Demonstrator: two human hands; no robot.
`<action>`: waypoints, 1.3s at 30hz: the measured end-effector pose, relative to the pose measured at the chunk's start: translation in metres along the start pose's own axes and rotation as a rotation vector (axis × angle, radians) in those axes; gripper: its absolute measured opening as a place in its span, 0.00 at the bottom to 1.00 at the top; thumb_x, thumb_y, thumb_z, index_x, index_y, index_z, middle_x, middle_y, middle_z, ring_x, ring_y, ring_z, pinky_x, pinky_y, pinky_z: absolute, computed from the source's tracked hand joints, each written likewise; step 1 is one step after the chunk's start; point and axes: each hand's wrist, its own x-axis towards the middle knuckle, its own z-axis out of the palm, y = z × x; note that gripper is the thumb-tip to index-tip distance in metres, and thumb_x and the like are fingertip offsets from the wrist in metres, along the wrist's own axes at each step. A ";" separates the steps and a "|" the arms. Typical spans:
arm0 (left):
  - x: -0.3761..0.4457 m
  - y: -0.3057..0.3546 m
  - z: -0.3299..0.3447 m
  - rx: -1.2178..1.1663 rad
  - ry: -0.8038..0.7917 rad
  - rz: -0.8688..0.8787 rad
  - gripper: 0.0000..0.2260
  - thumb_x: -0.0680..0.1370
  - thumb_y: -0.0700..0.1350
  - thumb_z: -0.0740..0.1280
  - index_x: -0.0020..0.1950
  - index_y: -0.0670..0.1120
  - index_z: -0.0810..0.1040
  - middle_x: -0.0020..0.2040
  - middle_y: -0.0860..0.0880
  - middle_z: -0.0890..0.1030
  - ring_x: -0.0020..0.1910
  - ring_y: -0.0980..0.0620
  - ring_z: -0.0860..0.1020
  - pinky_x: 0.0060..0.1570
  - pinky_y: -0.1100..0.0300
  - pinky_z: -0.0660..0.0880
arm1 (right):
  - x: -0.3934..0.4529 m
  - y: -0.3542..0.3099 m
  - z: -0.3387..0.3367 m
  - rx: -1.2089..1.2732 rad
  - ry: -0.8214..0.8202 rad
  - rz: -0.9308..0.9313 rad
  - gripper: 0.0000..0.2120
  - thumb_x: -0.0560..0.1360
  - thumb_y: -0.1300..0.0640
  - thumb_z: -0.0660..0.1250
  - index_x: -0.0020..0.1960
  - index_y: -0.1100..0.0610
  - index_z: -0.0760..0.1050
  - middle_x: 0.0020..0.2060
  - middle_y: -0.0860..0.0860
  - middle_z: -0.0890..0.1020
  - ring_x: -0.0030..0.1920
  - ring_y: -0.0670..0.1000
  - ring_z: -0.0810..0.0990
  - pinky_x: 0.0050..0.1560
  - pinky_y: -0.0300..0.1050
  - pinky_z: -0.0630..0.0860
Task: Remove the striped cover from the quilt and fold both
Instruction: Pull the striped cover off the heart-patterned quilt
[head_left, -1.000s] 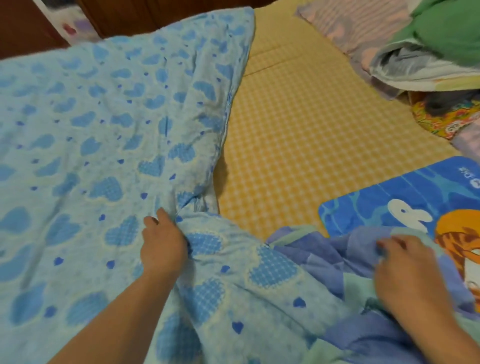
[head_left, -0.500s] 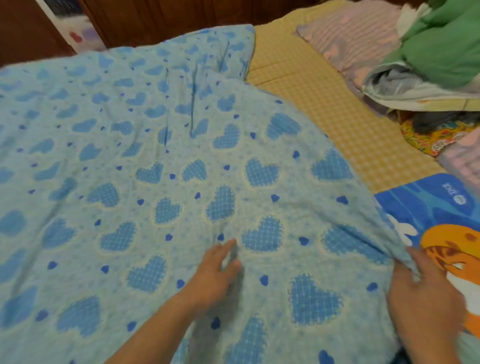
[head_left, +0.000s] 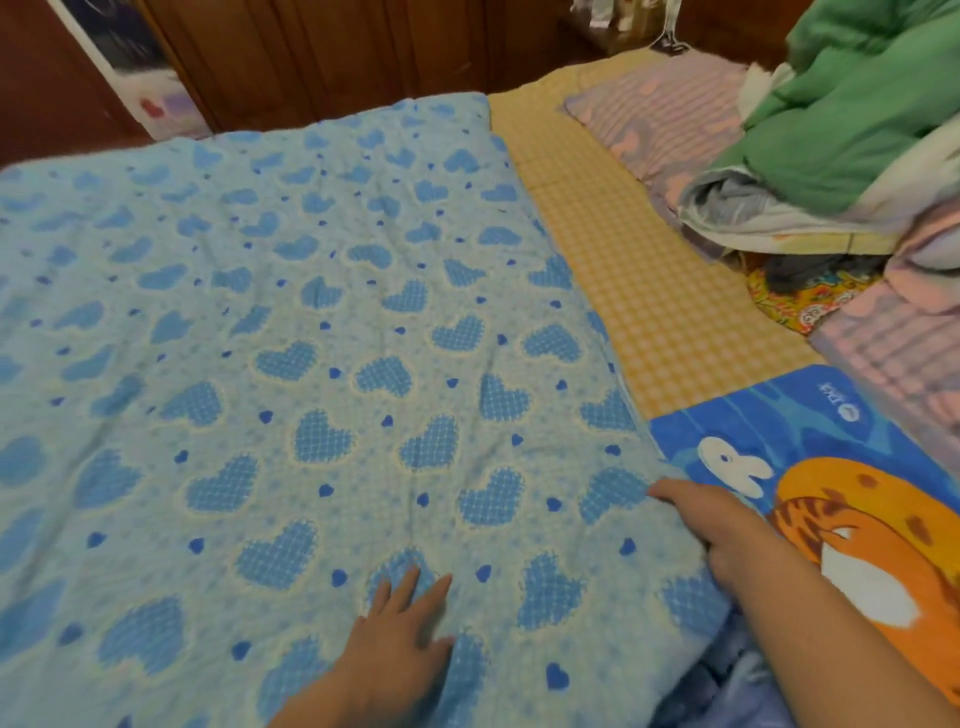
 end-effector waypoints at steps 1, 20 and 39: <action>-0.002 0.001 0.004 -0.038 0.027 -0.007 0.34 0.80 0.63 0.61 0.80 0.63 0.44 0.82 0.52 0.41 0.81 0.44 0.43 0.77 0.46 0.53 | -0.008 -0.012 0.016 0.127 -0.021 -0.033 0.14 0.74 0.60 0.68 0.59 0.62 0.78 0.49 0.61 0.84 0.43 0.60 0.83 0.46 0.55 0.81; -0.061 0.006 0.044 -0.024 0.171 0.041 0.29 0.80 0.67 0.53 0.79 0.66 0.46 0.82 0.53 0.41 0.81 0.49 0.41 0.77 0.50 0.45 | -0.003 0.060 -0.032 -0.319 0.320 -0.350 0.23 0.78 0.49 0.66 0.69 0.59 0.72 0.66 0.60 0.77 0.64 0.63 0.75 0.65 0.55 0.71; -0.137 0.059 0.100 -0.203 0.563 -0.109 0.16 0.78 0.54 0.67 0.60 0.45 0.74 0.61 0.44 0.74 0.61 0.42 0.73 0.61 0.50 0.72 | -0.032 0.022 -0.020 -0.552 0.410 -0.516 0.18 0.80 0.54 0.63 0.66 0.62 0.71 0.61 0.62 0.77 0.57 0.64 0.77 0.47 0.51 0.71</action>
